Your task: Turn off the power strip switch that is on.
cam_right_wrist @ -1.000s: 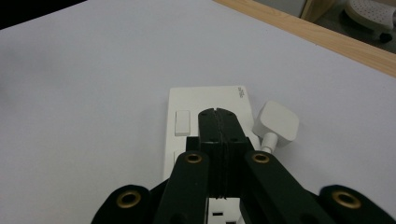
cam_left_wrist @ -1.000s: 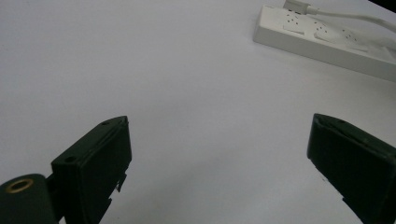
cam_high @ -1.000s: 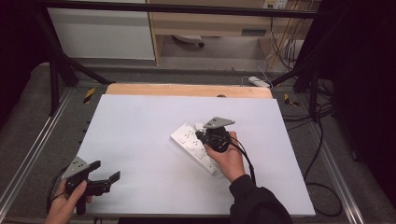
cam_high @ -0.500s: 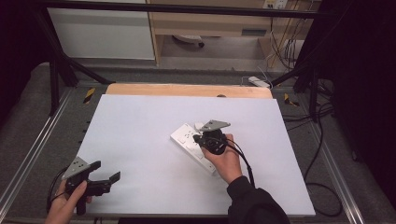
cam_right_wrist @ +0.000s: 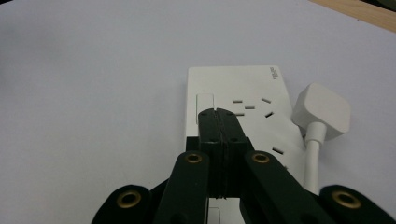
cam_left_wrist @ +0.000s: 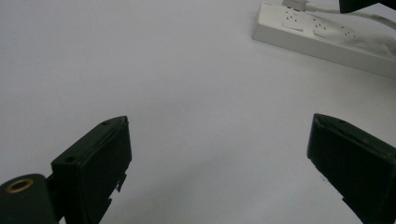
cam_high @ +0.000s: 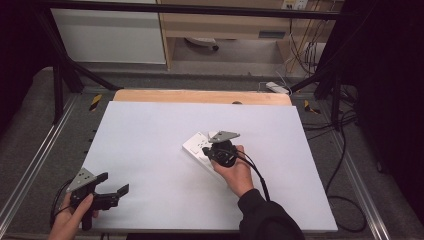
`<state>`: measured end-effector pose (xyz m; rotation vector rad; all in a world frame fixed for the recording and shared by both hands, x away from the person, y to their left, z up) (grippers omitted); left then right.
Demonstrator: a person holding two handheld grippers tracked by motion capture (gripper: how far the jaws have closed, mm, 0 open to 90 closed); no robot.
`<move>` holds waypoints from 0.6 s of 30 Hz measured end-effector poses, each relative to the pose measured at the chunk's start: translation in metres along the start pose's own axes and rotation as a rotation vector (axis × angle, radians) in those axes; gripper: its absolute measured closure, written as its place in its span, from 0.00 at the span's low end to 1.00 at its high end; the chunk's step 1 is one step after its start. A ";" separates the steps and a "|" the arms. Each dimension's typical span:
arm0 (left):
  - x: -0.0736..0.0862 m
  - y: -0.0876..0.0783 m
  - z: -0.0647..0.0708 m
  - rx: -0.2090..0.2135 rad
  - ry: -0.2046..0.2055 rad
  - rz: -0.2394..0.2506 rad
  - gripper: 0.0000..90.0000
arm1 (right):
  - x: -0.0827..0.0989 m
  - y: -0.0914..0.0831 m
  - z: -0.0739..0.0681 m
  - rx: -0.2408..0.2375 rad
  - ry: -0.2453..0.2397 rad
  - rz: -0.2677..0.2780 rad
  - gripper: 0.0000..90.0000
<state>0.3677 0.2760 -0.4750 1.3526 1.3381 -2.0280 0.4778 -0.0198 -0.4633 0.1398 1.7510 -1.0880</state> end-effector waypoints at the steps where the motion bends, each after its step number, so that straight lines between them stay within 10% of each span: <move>1: 0.000 0.000 0.000 0.000 0.000 0.000 0.07 | 0.000 0.001 -0.001 -0.002 0.002 0.000 1.00; 18: 0.001 0.001 0.000 0.002 0.001 -0.006 0.07 | 0.003 0.013 -0.003 -0.010 0.000 -0.026 1.00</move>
Point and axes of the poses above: each handheld gripper's, and its own axes: y roughly forward along the jaws, x roughly out of its underside, z roughly to its right, the point moved 9 cm from there along y, roughly forward along the jaws, and after that the axes turned 3 degrees about y, right-handed, at the moved point
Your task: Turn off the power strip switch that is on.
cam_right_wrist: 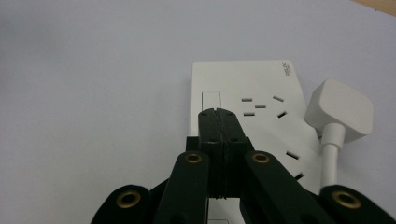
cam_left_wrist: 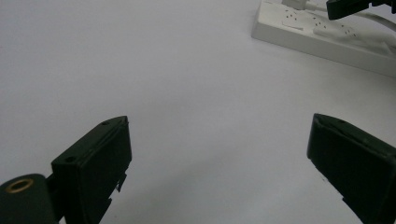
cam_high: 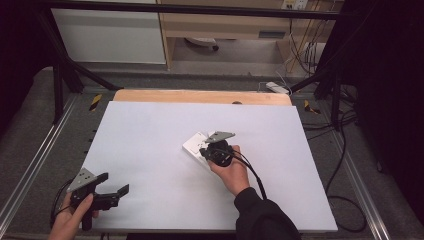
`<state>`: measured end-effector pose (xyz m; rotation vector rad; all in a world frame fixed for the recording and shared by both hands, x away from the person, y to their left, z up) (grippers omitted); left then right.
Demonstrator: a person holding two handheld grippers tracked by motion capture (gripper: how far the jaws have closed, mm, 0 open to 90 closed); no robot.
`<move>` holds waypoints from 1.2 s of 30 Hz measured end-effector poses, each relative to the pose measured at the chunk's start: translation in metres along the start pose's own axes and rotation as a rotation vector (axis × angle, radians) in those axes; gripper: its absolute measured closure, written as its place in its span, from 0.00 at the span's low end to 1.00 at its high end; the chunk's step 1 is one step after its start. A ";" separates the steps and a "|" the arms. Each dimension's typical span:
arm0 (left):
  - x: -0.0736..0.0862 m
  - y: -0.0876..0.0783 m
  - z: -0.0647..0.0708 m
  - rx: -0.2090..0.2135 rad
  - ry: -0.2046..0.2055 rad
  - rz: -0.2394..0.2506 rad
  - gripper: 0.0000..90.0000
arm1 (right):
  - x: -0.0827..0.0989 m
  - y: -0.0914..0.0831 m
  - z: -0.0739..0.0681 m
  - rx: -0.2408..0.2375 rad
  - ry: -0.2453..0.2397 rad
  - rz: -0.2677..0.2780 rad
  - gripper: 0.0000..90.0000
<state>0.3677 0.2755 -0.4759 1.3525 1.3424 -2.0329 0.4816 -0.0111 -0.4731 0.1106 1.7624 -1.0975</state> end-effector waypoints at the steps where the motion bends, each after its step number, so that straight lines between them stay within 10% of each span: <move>1: 0.000 0.000 0.000 0.001 -0.001 -0.001 0.07 | 0.000 0.000 0.000 0.000 0.001 -0.003 1.00; 36: 0.001 0.001 0.001 0.006 0.010 -0.010 0.07 | 0.007 0.015 0.001 0.009 0.005 -0.054 1.00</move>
Point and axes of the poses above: each handheld gripper's, and its own axes: y roughly forward along the jaws, x roughly out of its underside, z roughly to its right, the point moved 9 cm from there along y, roughly forward along the jaws, and after that the axes turned 3 degrees about y, right-handed, at the moved point
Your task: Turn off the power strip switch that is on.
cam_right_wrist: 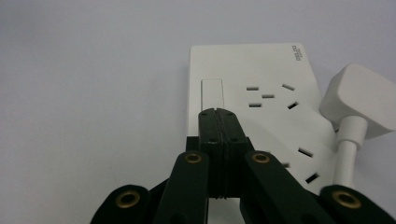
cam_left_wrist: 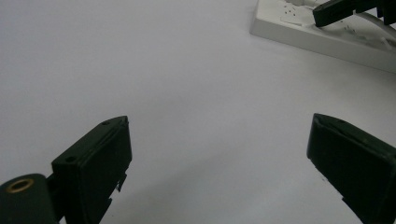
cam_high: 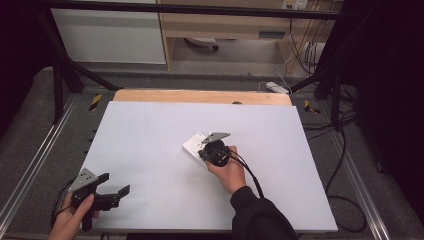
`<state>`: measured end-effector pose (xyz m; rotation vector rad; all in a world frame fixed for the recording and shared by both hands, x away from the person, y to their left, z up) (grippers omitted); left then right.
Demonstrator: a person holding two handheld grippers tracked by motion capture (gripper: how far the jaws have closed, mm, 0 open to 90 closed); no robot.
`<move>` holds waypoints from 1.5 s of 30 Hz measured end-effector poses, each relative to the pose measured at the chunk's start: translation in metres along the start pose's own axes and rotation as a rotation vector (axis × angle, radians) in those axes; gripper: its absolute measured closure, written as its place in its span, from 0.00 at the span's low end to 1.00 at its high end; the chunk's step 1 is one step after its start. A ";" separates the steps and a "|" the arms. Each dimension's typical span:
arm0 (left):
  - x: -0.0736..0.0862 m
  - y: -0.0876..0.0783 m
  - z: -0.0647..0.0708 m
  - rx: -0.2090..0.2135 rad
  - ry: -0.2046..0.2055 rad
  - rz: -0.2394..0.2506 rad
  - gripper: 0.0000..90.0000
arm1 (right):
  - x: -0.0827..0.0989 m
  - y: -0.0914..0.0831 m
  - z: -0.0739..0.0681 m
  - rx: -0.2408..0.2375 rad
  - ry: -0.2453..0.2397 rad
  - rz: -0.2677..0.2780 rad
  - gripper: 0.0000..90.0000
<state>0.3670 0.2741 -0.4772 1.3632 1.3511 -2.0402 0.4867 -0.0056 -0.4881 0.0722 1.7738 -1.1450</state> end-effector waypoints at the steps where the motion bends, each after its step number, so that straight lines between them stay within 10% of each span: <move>1: 0.000 0.000 0.000 -0.001 0.001 0.000 0.07 | 0.000 0.000 0.000 0.000 0.001 0.000 1.00; 45: 0.001 0.001 0.001 0.003 0.005 -0.011 0.07 | 0.001 0.002 -0.001 0.013 -0.006 -0.029 1.00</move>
Point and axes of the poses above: each handheld gripper's, and its own axes: y roughly forward along the jaws, x roughly out of its underside, z roughly to its right, the point moved 9 cm from there along y, roughly forward along the jaws, and after that the axes turned 3 degrees about y, right-handed, at the moved point
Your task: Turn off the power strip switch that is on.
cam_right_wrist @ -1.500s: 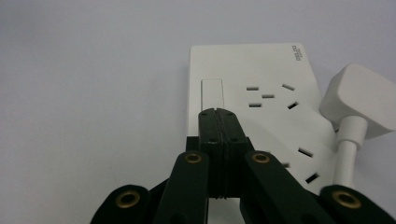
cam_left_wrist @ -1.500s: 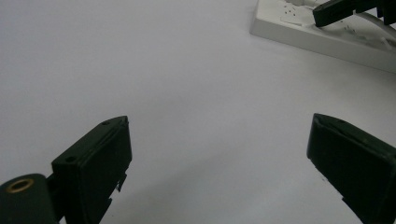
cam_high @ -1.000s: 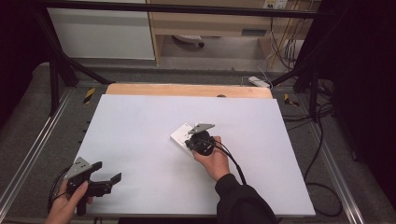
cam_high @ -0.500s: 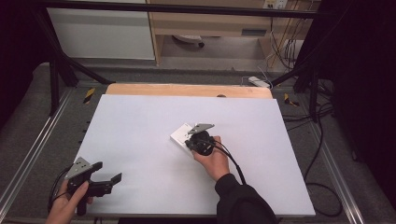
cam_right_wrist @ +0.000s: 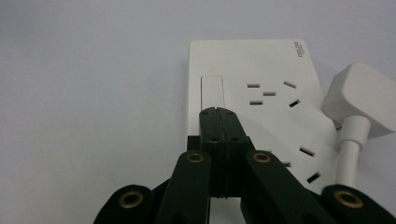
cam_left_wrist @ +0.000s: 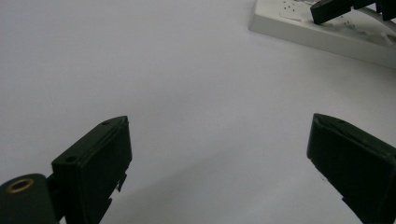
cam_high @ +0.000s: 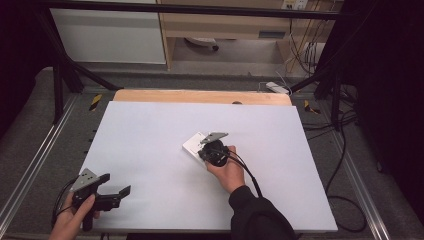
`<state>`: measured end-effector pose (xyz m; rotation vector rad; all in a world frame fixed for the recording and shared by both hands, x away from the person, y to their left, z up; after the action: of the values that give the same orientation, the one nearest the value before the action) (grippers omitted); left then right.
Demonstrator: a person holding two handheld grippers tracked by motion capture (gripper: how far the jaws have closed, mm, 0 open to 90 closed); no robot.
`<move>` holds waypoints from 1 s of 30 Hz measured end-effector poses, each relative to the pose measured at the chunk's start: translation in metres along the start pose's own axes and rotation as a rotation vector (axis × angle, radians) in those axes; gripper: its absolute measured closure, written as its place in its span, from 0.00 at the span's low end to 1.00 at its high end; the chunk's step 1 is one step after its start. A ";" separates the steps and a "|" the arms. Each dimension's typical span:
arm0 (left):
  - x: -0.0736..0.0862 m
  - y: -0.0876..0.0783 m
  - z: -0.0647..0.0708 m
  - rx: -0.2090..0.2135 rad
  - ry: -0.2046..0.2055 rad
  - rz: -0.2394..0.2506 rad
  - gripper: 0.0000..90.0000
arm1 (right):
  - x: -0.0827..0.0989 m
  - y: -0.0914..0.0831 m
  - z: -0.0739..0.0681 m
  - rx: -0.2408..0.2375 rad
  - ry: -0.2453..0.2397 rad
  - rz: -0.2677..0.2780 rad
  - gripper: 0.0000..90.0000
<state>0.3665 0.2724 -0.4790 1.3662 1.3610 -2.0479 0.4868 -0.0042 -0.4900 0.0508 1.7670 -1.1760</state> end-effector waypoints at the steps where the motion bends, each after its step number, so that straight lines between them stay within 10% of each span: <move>1: 0.000 0.000 0.000 0.000 -0.001 0.000 0.07 | 0.000 0.000 0.000 0.000 0.000 0.001 1.00; 30: 0.000 0.000 -0.001 -0.006 -0.003 0.001 0.08 | -0.018 -0.028 0.008 -0.036 0.059 0.138 1.00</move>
<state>0.3673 0.2730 -0.4791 1.3603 1.3639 -2.0422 0.4878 -0.0168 -0.4585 0.1846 1.8054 -1.0519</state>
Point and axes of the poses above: each handheld gripper's, and its own axes: y roughly forward along the jaws, x roughly out of its underside, z roughly to its right, the point moved 9 cm from there along y, roughly forward along the jaws, and after that the axes turned 3 degrees about y, right-handed, at the moved point
